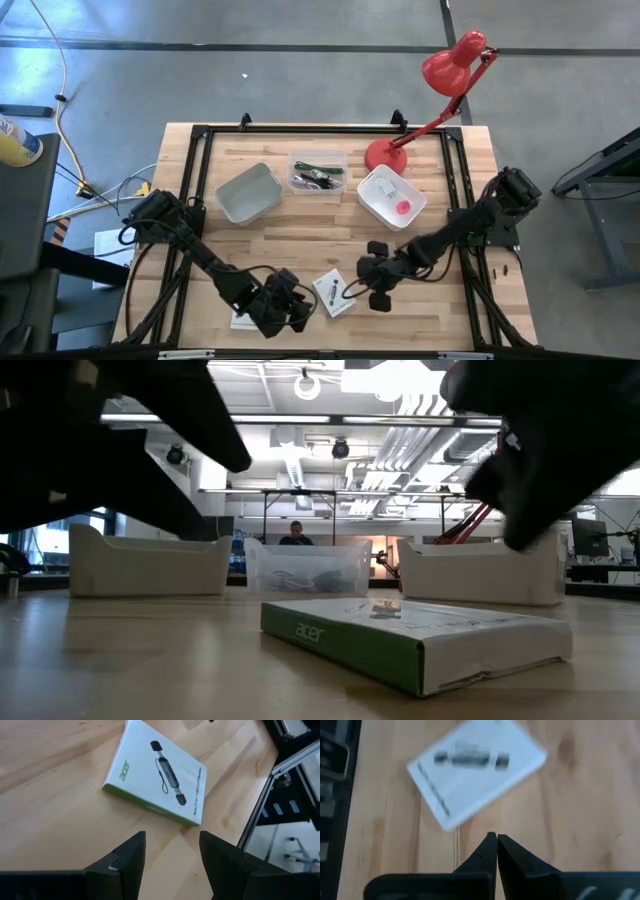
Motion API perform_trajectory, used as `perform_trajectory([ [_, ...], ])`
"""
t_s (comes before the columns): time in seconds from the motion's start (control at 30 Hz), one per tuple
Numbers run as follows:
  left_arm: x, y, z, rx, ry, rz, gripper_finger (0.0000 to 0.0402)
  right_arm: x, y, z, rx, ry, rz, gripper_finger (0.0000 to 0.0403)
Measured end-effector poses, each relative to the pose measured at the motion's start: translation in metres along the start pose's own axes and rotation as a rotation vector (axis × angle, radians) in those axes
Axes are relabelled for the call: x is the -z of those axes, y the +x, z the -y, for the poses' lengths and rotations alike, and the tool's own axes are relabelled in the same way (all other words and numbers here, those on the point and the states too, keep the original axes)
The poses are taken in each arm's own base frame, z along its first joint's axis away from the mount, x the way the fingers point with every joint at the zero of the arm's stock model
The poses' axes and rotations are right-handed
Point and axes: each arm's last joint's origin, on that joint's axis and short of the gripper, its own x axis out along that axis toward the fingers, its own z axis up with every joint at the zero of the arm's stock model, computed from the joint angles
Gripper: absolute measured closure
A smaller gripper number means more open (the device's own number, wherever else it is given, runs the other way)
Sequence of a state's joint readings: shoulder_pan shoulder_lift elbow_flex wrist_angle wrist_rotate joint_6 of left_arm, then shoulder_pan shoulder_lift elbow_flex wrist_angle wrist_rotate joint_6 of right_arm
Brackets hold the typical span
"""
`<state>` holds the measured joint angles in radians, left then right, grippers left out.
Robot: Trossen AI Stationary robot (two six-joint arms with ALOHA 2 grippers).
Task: Pick and place items into bin
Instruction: Put the right card reader box into the gray bin
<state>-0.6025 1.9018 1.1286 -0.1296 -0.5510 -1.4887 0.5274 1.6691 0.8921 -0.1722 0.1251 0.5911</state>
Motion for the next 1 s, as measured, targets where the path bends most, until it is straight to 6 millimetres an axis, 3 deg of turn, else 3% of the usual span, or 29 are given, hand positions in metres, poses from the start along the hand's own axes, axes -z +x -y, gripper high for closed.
perform_trajectory([
  [0.13, 0.003, 0.004, -0.001, 0.003, 0.025, -0.003, 0.0229, 0.017, 0.007, 0.002, -0.082, 0.045, 0.012, 0.0401],
  [0.3, 0.012, 0.017, -0.005, 0.002, 0.031, -0.043, 0.0229, 0.023, 0.008, -0.005, -0.138, 0.062, 0.07, 0.0402],
  [0.5, 0.022, 0.034, -0.007, 0.053, 0.012, -0.062, 0.0229, 0.023, 0.01, -0.002, -0.088, 0.035, 0.087, 0.0402],
  [1.0, 0.007, 0.048, -0.008, 0.064, -0.002, -0.038, 0.0229, 0.033, 0.045, -0.005, -0.136, 0.015, 0.093, 0.0401],
])
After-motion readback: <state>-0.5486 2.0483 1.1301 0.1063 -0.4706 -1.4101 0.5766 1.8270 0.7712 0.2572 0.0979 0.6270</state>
